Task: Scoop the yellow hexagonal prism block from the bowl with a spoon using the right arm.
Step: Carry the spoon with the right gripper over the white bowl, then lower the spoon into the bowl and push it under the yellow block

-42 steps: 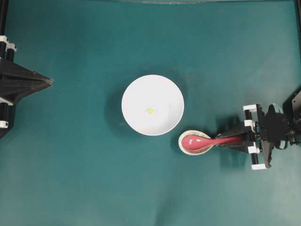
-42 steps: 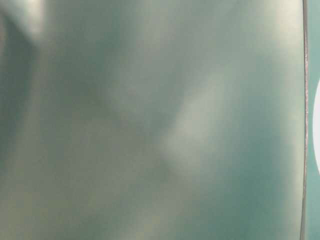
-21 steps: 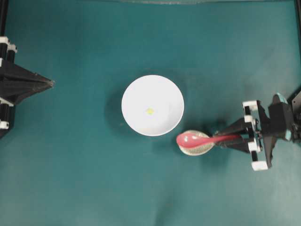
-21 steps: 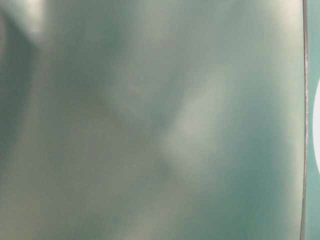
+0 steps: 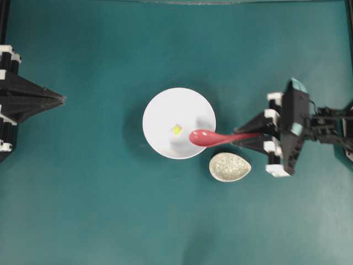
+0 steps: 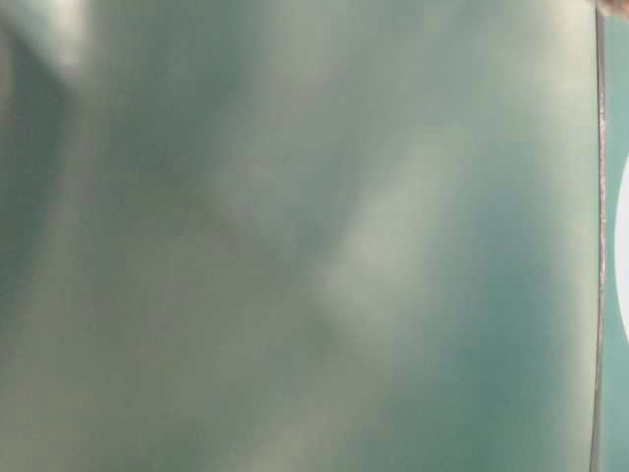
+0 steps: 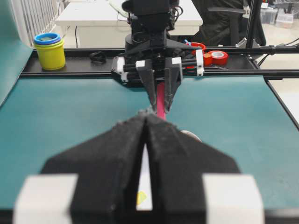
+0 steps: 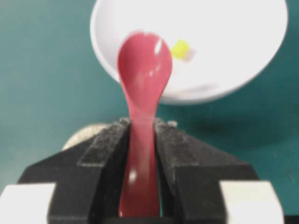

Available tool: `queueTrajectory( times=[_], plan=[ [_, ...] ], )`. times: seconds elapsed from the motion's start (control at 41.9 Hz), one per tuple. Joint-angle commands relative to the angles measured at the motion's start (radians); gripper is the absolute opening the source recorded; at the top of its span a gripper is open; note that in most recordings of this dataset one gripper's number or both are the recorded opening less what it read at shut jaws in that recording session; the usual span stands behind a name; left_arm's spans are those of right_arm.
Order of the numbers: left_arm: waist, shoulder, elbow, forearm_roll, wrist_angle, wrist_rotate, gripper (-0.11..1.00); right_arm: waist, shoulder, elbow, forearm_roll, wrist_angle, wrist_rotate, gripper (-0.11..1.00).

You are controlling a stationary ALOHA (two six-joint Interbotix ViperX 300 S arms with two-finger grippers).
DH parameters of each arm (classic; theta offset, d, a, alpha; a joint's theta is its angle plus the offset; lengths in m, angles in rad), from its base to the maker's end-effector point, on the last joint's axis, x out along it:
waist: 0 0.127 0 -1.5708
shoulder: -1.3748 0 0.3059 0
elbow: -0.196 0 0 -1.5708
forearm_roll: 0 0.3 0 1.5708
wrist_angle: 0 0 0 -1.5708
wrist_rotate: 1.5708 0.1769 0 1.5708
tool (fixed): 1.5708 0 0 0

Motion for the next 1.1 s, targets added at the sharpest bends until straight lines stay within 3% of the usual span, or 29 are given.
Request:
queueTrajectory(
  times=[0.0, 0.286, 0.549, 0.764, 1.074],
  plan=[
    [0.002, 0.005, -0.026, 0.002, -0.008, 0.002, 0.0, -0.038, -0.015, -0.08, -0.009, 0.109, -0.021, 0.21],
    [0.002, 0.005, -0.026, 0.002, -0.006, 0.002, 0.0, -0.158, -0.012, -0.261, -0.015, 0.472, -0.055, 0.21],
    [0.002, 0.009, -0.026, 0.002, -0.006, 0.0, 0.0, -0.215, 0.037, -0.41, -0.023, 0.752, -0.046, 0.21],
    [0.0, 0.014, -0.025, 0.002, -0.006, -0.002, 0.0, -0.225, 0.13, -0.518, -0.048, 0.888, -0.043, 0.21],
    [0.002, 0.015, -0.025, 0.002, -0.006, -0.002, 0.0, -0.225, 0.215, -0.612, -0.077, 0.979, -0.04, 0.21]
  ],
)
